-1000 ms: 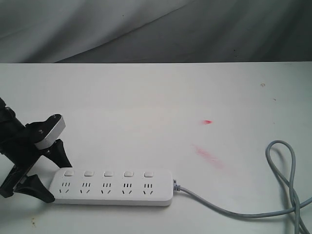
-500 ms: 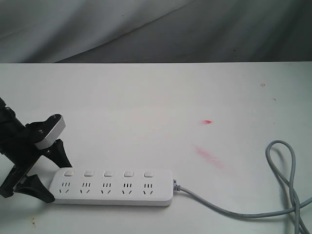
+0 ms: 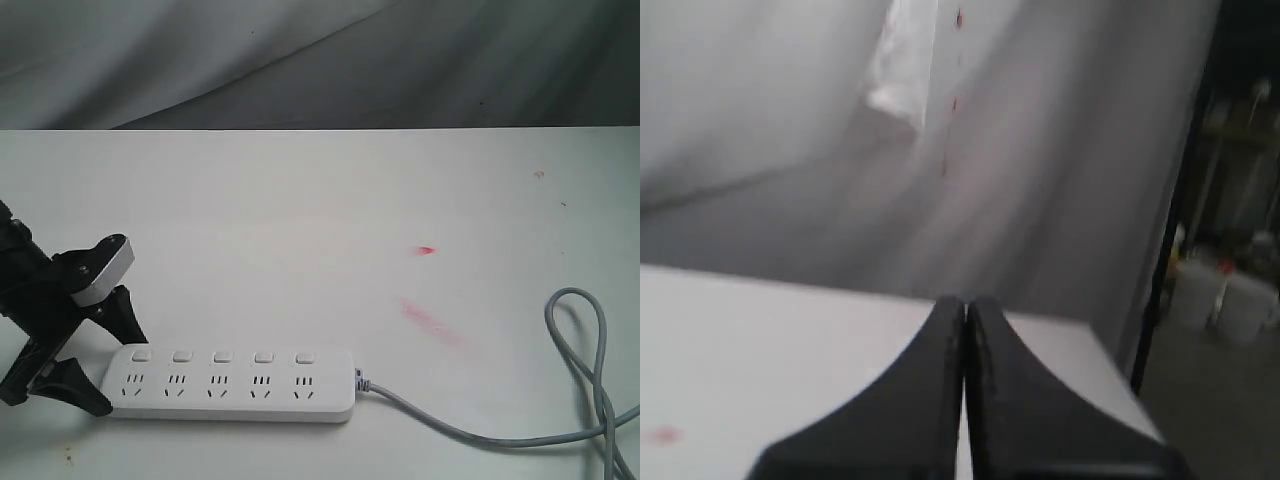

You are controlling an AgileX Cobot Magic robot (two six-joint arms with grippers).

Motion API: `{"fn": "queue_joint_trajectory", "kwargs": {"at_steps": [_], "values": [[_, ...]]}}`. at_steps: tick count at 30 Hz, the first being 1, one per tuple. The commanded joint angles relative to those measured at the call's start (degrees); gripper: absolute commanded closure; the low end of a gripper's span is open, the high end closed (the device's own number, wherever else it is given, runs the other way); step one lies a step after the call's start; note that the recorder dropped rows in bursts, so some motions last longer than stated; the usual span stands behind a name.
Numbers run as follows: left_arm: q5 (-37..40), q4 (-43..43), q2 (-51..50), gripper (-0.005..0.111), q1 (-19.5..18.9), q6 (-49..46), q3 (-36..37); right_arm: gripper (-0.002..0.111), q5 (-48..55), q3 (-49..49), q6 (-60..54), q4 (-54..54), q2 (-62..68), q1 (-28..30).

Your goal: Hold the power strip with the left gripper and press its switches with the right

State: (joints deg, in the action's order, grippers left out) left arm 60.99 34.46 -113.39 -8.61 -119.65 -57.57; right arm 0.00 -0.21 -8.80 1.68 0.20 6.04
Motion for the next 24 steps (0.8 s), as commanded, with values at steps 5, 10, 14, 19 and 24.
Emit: {"fn": "queue_joint_trajectory", "kwargs": {"at_steps": [5,10,14,19,24], "values": [[0.3,-0.4,-0.1,0.065,0.2,-0.3,0.2,0.108,-20.7,0.2,-0.2,0.7,-0.2,0.2],[0.3,-0.4,-0.1,0.065,0.2,-0.3,0.2,0.108,-37.1,0.2,14.5,0.3,-0.2,0.2],[0.3,-0.4,-0.1,0.065,0.2,-0.3,0.2,0.108,-51.4,-1.1,20.9,-7.7,-0.2,0.2],[0.3,-0.4,-0.1,0.065,0.2,-0.3,0.2,0.108,-28.0,-15.6,7.2,-34.2,2.2,0.2],[0.3,-0.4,-0.1,0.065,0.2,-0.3,0.2,0.108,-16.9,-30.1,-6.9,-40.6,18.8,0.2]]}}
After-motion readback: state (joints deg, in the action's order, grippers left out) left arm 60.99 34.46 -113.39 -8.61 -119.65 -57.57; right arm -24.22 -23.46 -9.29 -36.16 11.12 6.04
